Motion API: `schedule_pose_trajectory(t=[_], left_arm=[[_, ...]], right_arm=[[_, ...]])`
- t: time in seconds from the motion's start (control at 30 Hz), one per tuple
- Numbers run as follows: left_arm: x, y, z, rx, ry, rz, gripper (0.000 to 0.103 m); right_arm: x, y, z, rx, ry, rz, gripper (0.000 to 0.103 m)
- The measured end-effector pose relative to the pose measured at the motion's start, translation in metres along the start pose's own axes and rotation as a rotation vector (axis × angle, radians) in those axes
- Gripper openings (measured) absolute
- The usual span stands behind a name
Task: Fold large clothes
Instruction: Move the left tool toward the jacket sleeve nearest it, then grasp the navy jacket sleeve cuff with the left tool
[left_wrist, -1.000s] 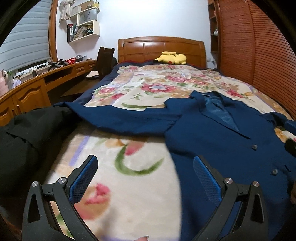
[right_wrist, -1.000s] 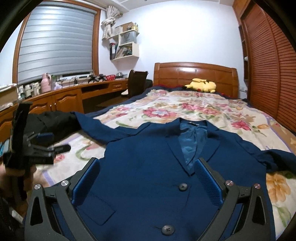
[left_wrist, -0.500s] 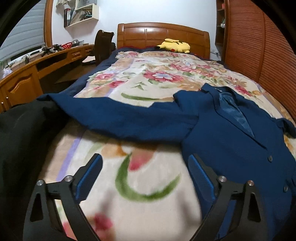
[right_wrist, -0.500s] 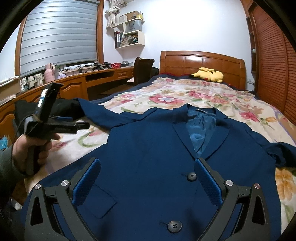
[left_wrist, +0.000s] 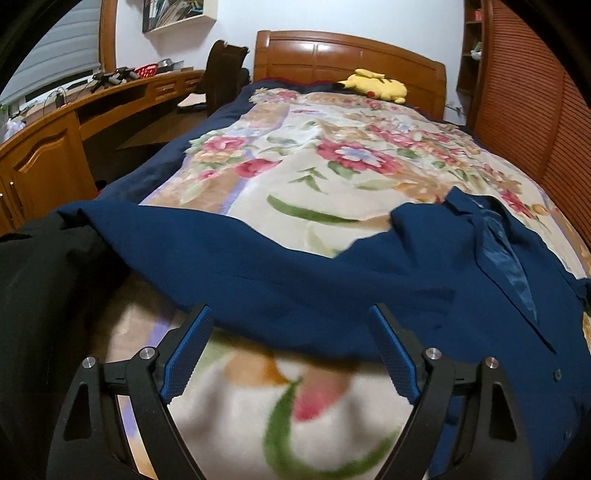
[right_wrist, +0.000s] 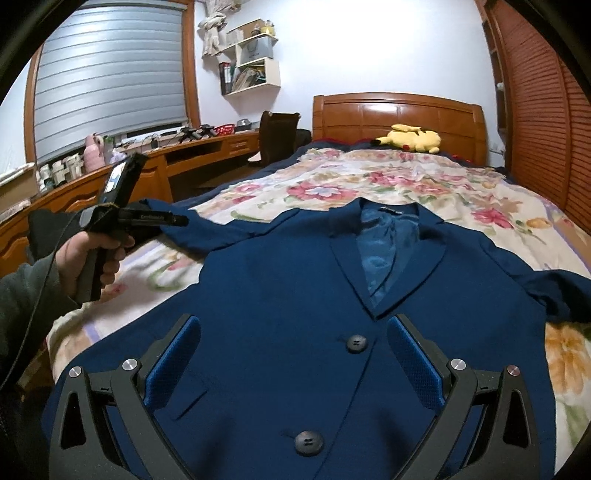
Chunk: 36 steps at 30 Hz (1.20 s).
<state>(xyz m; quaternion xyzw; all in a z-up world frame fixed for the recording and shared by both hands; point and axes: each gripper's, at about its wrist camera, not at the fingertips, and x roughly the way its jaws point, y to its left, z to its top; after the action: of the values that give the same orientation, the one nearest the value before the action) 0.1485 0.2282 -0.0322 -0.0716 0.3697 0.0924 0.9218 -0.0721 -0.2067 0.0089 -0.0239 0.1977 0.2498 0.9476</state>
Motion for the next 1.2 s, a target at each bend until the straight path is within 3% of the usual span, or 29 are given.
schedule_pose_trajectory(t=[0.3,0.53,0.6,0.67,1.2], left_arm=[[0.035,0.029,0.009,-0.059,0.061,0.024,0.087],[0.06,0.036,0.008,-0.128,0.117,0.0,0.087],[0.064,0.038,0.009,-0.137,0.129,-0.012,0.084],[0.066,0.042,0.01,-0.151,0.147,-0.014,0.072],[0.078,0.063,0.007,-0.203,0.207,0.028,0.072]], right_arm=[[0.007,0.012,0.011,0.008,0.047,-0.02,0.101],[-0.002,0.031,0.019,-0.027,0.086,-0.032,0.101],[-0.008,0.033,0.019,-0.034,0.09,-0.039,0.101],[-0.013,0.033,0.021,-0.03,0.092,-0.05,0.101],[-0.02,0.025,0.03,-0.028,0.107,-0.063,0.101]])
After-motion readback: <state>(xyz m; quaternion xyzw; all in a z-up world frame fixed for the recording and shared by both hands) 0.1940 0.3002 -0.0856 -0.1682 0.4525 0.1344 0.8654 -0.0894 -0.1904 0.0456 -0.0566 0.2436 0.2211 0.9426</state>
